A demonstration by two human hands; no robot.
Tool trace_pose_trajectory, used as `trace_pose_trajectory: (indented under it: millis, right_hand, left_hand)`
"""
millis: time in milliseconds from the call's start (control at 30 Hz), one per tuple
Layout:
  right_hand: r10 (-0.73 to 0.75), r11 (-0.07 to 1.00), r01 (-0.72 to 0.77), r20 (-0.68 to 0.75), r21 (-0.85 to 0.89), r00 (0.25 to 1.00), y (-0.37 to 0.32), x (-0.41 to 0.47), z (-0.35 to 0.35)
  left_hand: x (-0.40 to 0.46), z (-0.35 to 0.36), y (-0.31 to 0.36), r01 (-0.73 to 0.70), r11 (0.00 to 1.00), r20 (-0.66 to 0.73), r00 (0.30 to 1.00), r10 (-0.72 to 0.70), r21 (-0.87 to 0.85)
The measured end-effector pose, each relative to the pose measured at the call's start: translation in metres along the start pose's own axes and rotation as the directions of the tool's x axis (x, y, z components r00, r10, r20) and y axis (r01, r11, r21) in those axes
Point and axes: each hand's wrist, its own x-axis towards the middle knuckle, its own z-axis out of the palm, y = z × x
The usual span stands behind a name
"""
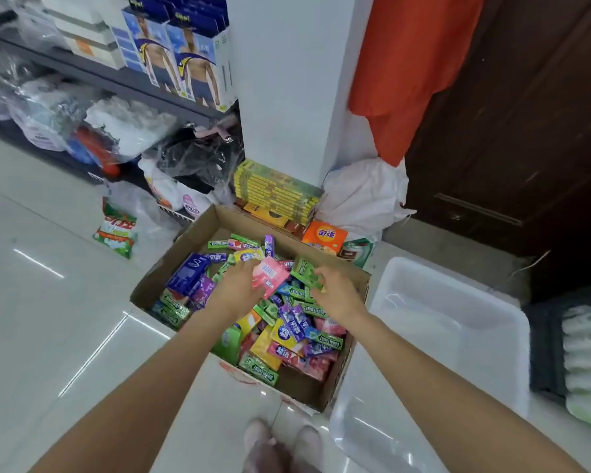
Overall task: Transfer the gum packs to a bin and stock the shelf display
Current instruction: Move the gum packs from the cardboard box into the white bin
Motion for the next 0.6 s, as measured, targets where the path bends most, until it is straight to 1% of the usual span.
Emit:
trace_pose_trajectory:
  millis: [100, 167, 267, 367, 433, 533, 600]
  right_hand:
    - [0.011, 1.0, -0.01, 0.035, -0.025, 0.999, 0.003, 0.016, 0.009]
    - [0.018, 0.999, -0.015, 0.09, -0.04, 0.996, 0.005, 0.027, 0.016]
    - [0.043, 0.998, -0.036, 0.143, -0.052, 0.989, 0.011, 0.043, 0.03]
    - [0.102, 0.992, -0.085, 0.203, -0.09, 0.974, 0.017, 0.05, 0.04]
    - [0.12, 0.986, -0.098, 0.164, -0.136, 0.979, 0.018, 0.049, 0.045]
    - [0.09, 0.96, -0.087, -0.001, -0.265, 0.996, 0.015, 0.046, 0.048]
    - [0.059, 0.947, -0.079, -0.073, -0.311, 0.996, 0.013, 0.045, 0.05]
  left_hand:
    - [0.015, 0.001, -0.008, 0.006, 0.999, 0.019, 1.0, -0.006, 0.038]
    - [0.027, 0.002, -0.013, 0.008, 0.998, 0.046, 0.999, -0.01, 0.054]
    - [0.039, 0.009, -0.019, -0.018, 0.975, 0.058, 0.998, 0.005, 0.224]
    - [0.042, 0.016, -0.02, -0.007, 0.967, 0.055, 0.998, -0.007, 0.256]
    - [0.044, 0.018, -0.021, -0.021, 0.965, 0.025, 1.0, 0.015, 0.261]
    - [0.049, 0.018, -0.023, -0.054, 0.954, 0.028, 0.998, 0.047, 0.296]
    - [0.051, 0.018, -0.023, -0.076, 0.96, 0.041, 0.997, 0.068, 0.269]
